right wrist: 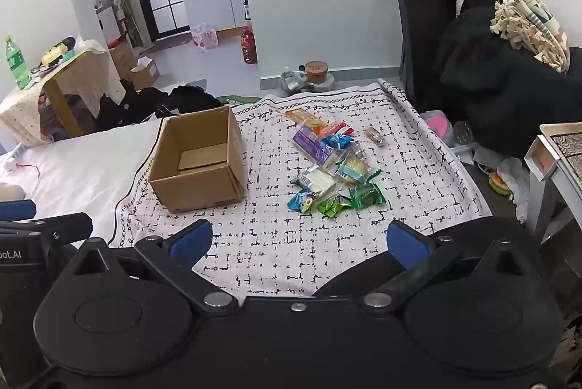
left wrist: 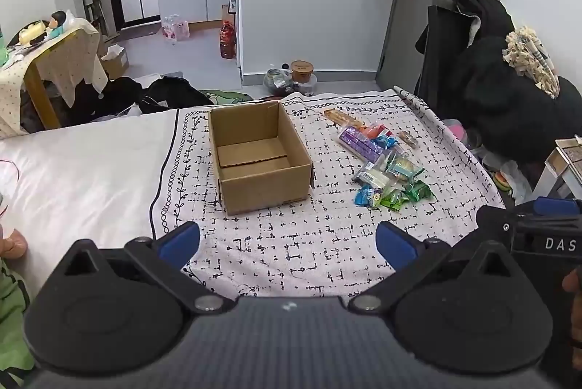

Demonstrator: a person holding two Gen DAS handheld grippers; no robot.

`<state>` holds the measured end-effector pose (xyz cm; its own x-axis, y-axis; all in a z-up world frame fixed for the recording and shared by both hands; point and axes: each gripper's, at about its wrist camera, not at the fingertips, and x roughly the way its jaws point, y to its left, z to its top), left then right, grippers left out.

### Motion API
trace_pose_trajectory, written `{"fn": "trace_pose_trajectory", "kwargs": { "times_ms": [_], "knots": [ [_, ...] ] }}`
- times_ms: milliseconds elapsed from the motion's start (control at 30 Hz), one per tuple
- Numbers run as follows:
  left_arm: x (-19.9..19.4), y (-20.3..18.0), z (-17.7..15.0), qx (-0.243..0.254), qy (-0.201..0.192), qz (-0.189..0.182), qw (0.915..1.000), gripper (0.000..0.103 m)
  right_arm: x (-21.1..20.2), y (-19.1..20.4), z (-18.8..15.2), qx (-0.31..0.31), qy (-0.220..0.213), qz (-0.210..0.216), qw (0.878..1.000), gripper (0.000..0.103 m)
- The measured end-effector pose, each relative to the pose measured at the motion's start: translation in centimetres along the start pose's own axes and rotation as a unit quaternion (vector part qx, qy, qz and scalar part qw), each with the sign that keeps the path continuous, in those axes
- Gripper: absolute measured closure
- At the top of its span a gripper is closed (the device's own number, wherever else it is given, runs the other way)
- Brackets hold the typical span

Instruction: Organize snacks

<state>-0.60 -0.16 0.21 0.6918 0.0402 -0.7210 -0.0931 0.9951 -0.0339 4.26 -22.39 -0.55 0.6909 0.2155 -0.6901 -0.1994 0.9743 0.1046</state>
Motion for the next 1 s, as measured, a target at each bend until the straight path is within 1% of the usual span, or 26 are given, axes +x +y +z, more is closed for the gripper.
{"fn": "trace_pose_trajectory", "kwargs": {
  "times_ms": [433, 1000],
  "knots": [
    [-0.6, -0.1, -0.2, 0.000, -0.005, -0.005, 1.0000, 0.000, -0.7, 0.1, 0.1, -0.002, -0.016, -0.006, 1.000, 0.000],
    [-1.2, -0.1, -0.2, 0.000, -0.008, -0.010, 0.9999, 0.000, -0.7, 0.6, -0.2, -0.015, -0.013, -0.007, 1.000, 0.000]
  ]
}}
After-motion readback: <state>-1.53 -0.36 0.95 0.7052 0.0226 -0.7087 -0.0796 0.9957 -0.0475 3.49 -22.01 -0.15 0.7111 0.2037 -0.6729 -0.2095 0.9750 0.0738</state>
